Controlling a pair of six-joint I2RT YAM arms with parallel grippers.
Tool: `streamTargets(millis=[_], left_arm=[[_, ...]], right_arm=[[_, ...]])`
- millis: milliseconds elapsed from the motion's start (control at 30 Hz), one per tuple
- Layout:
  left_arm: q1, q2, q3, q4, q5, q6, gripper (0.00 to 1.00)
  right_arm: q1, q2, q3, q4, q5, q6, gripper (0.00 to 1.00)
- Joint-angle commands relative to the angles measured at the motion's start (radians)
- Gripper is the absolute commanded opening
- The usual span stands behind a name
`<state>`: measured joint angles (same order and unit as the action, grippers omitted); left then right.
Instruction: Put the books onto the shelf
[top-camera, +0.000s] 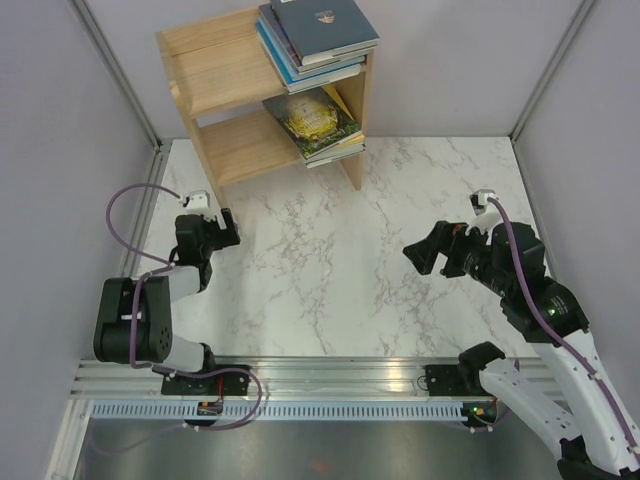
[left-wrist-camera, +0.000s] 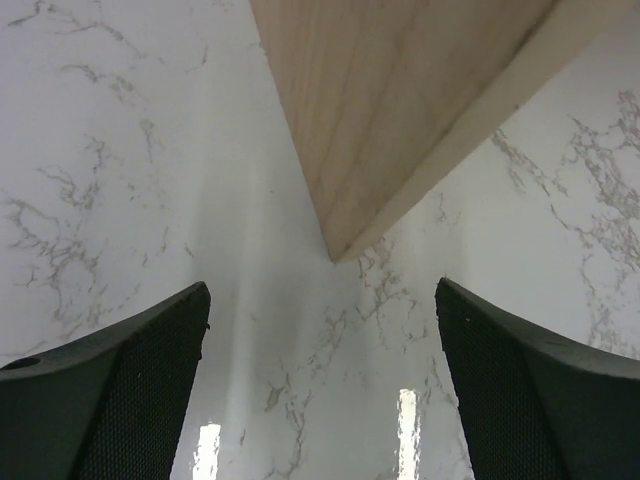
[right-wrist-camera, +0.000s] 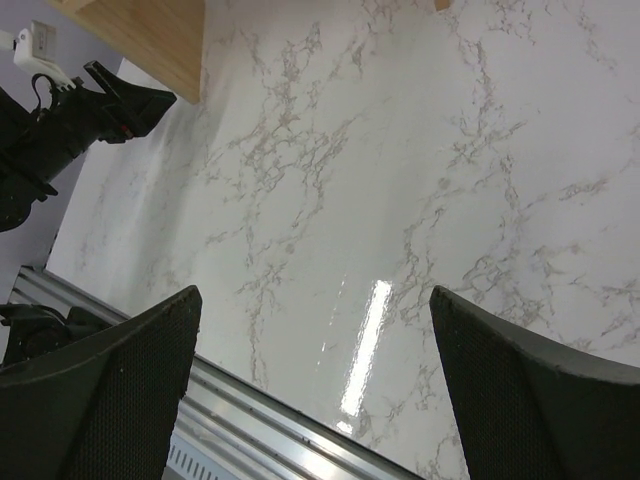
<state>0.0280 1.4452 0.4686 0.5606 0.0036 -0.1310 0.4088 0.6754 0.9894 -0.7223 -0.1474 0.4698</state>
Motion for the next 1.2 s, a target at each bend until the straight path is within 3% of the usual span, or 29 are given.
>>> streamTargets(millis=[0, 233, 400, 500, 567, 733, 833, 867, 933, 1067, 1167], left_arm=[[0.003, 0.014, 0.005, 0.131, 0.088, 0.077, 0.95], [-0.003, -0.035, -0.111, 0.309, 0.105, 0.090, 0.99], [-0.007, -0.045, -0.161, 0.392, 0.115, 0.105, 1.00], [-0.080, -0.011, -0.312, 0.706, 0.032, 0.158, 1.00], [-0.108, -0.029, -0.279, 0.596, -0.001, 0.171, 1.00], [-0.105, -0.011, -0.252, 0.587, -0.001, 0.171, 1.00], [-0.105, -0.010, -0.251, 0.590, -0.001, 0.165, 1.00], [-0.105, -0.012, -0.251, 0.584, -0.001, 0.166, 1.00], [-0.103, -0.017, -0.249, 0.573, 0.001, 0.166, 1.00], [-0.103, -0.014, -0.251, 0.579, -0.001, 0.165, 1.00], [-0.103, -0.014, -0.251, 0.579, -0.001, 0.166, 1.00]], right_arm=[[0.001, 0.001, -0.027, 0.031, 0.042, -0.004, 0.98], [0.002, 0.013, -0.144, 0.142, 0.005, 0.053, 0.98], [0.002, 0.052, -0.213, 0.316, 0.009, -0.025, 0.98], [0.002, 0.069, -0.222, 0.380, 0.049, -0.095, 0.98], [0.001, 0.073, -0.247, 0.428, 0.089, -0.118, 0.98], [0.002, 0.095, -0.339, 0.590, 0.126, -0.247, 0.98], [0.001, 0.133, -0.389, 0.696, 0.286, -0.269, 0.98], [0.002, 0.144, -0.434, 0.718, 0.407, -0.281, 0.98], [0.001, 0.170, -0.489, 0.872, 0.486, -0.322, 0.98], [-0.080, 0.313, -0.619, 1.082, 0.428, -0.407, 0.98], [-0.142, 0.467, -0.588, 1.164, 0.512, -0.379, 0.98]])
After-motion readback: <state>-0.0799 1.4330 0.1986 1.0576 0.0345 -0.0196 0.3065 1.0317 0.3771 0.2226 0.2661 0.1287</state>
